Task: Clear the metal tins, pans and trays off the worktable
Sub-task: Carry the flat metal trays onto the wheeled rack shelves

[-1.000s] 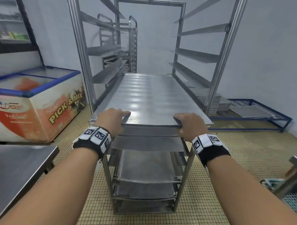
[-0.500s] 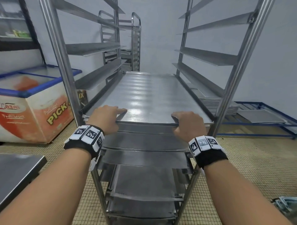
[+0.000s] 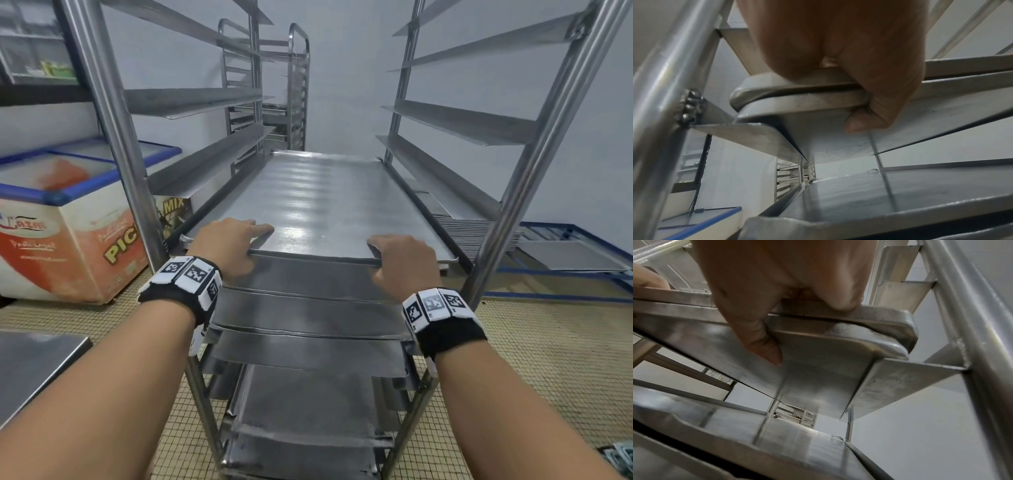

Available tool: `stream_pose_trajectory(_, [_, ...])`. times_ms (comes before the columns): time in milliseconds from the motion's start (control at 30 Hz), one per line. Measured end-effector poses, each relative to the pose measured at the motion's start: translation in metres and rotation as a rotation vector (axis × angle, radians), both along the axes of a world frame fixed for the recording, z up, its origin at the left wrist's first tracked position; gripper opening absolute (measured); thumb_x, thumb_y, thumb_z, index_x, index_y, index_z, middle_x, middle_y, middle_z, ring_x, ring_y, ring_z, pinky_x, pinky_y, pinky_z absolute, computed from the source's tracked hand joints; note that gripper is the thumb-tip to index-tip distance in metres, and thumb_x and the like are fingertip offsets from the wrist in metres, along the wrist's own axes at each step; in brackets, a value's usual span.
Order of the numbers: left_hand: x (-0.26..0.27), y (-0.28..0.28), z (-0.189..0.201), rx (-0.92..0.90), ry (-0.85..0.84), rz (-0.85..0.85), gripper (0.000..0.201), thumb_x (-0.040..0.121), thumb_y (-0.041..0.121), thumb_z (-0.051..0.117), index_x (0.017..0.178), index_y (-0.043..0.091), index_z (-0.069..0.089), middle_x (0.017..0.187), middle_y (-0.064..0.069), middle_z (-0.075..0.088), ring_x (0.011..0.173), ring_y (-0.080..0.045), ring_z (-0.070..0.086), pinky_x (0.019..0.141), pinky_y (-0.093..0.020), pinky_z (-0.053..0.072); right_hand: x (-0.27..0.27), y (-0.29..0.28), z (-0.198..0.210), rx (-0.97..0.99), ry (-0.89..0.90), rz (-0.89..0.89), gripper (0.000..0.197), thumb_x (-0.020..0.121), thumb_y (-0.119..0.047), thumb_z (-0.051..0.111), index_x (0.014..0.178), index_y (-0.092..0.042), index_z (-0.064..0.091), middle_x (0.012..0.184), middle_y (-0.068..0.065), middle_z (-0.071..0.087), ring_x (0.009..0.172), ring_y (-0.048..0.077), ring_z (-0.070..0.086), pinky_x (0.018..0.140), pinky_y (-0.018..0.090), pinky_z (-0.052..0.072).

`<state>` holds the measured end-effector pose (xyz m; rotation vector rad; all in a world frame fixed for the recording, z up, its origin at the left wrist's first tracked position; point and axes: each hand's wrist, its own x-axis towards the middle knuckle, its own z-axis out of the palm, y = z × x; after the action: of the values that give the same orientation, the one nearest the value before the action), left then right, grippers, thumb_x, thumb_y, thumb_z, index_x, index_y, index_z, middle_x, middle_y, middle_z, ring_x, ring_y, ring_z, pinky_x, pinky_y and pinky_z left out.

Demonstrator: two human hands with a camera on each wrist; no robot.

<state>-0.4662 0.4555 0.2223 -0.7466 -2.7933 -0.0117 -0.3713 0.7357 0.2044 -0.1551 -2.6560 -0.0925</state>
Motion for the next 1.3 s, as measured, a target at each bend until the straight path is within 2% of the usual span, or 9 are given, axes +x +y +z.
stream_pose_trajectory(200, [-0.008, -0.008, 0.001, 0.022, -0.045, -0.041, 0.07, 0.081, 0.024, 0.06, 0.146, 0.043, 0.042, 0.136, 0.008, 0.058, 0.118, -0.026, 0.059, 0.089, -0.043, 0.055, -0.005, -0.003, 0.003, -0.006, -0.022, 0.025, 0.015, 0.075, -0.022, 0.069, 0.083, -0.022, 0.057, 0.085, -0.005, 0.062, 0.081, 0.024, 0.061, 0.064, 0.026, 0.036])
stream_pose_trajectory(300, [0.002, -0.015, 0.003, 0.223, -0.064, -0.162, 0.074, 0.081, 0.052, 0.072, 0.148, 0.036, 0.045, 0.145, 0.007, 0.054, 0.132, -0.019, 0.051, 0.107, -0.041, 0.046, 0.006, -0.005, 0.007, -0.042, -0.023, 0.096, 0.03, 0.079, -0.048, 0.067, 0.093, -0.022, 0.064, 0.093, -0.007, 0.065, 0.089, 0.023, 0.063, 0.069, 0.03, 0.048])
stream_pose_trajectory(367, [0.01, -0.023, 0.006, 0.404, 0.084, -0.247, 0.073, 0.08, 0.067, 0.065, 0.141, 0.028, 0.053, 0.14, -0.001, 0.056, 0.131, -0.021, 0.047, 0.11, -0.043, 0.041, 0.019, -0.005, 0.009, -0.124, 0.159, 0.164, 0.05, 0.081, -0.065, 0.06, 0.101, -0.02, 0.071, 0.099, -0.004, 0.071, 0.093, 0.021, 0.065, 0.078, 0.036, 0.054])
stream_pose_trajectory(467, [0.014, -0.036, 0.012, 0.653, 0.52, -0.113, 0.058, 0.087, 0.053, 0.066, 0.127, 0.013, 0.057, 0.13, -0.015, 0.052, 0.124, -0.033, 0.045, 0.105, -0.044, 0.035, 0.033, 0.004, 0.02, -0.331, 0.649, 0.124, 0.048, 0.088, -0.056, 0.06, 0.102, -0.011, 0.066, 0.102, 0.005, 0.065, 0.098, 0.026, 0.058, 0.086, 0.042, 0.05])
stream_pose_trajectory(600, [0.005, -0.058, 0.029, 1.091, 0.621, 0.224, 0.064, 0.089, 0.039, 0.064, 0.139, 0.005, 0.045, 0.14, -0.024, 0.041, 0.129, -0.041, 0.039, 0.107, -0.039, 0.027, 0.04, 0.033, 0.05, -0.516, 0.955, -0.267, 0.055, 0.086, -0.047, 0.061, 0.123, -0.008, 0.049, 0.124, 0.013, 0.048, 0.115, 0.031, 0.046, 0.097, 0.05, 0.042])
stream_pose_trajectory(767, [-0.019, -0.071, 0.047, 1.271, 0.532, 0.182, 0.049, 0.098, 0.025, 0.055, 0.131, -0.01, 0.045, 0.126, -0.03, 0.052, 0.115, -0.041, 0.051, 0.096, -0.038, 0.036, 0.028, 0.062, 0.072, -0.638, 0.987, -0.331, 0.053, 0.089, -0.035, 0.061, 0.129, -0.007, 0.043, 0.129, 0.015, 0.044, 0.11, 0.032, 0.053, 0.093, 0.045, 0.048])
stream_pose_trajectory(967, [-0.034, -0.071, 0.05, 1.321, 0.525, 0.232, 0.034, 0.098, 0.024, 0.051, 0.114, -0.006, 0.05, 0.108, -0.03, 0.06, 0.095, -0.043, 0.057, 0.077, -0.044, 0.041, 0.008, 0.077, 0.075, -0.723, 0.964, -0.404, 0.037, 0.092, -0.025, 0.049, 0.115, 0.003, 0.047, 0.1, 0.027, 0.062, 0.086, 0.042, 0.061, 0.07, 0.043, 0.045])
stream_pose_trajectory(1167, [-0.057, -0.067, 0.052, 1.343, 0.473, 0.271, 0.032, 0.098, 0.026, 0.051, 0.111, -0.004, 0.051, 0.091, -0.013, 0.051, 0.081, -0.027, 0.047, 0.069, -0.032, 0.034, -0.009, 0.078, 0.074, -0.736, 1.016, -0.443, 0.037, 0.088, -0.024, 0.047, 0.112, 0.003, 0.048, 0.096, 0.027, 0.064, 0.083, 0.043, 0.061, 0.071, 0.047, 0.047])
stream_pose_trajectory(1300, [-0.081, -0.062, 0.056, 1.348, 0.465, 0.255, 0.029, 0.099, 0.022, 0.052, 0.109, -0.005, 0.052, 0.09, -0.013, 0.049, 0.081, -0.024, 0.044, 0.067, -0.027, 0.03, -0.027, 0.076, 0.073, -0.729, 1.047, -0.446, 0.037, 0.087, -0.024, 0.046, 0.113, 0.002, 0.048, 0.095, 0.027, 0.064, 0.081, 0.042, 0.061, 0.07, 0.046, 0.047])
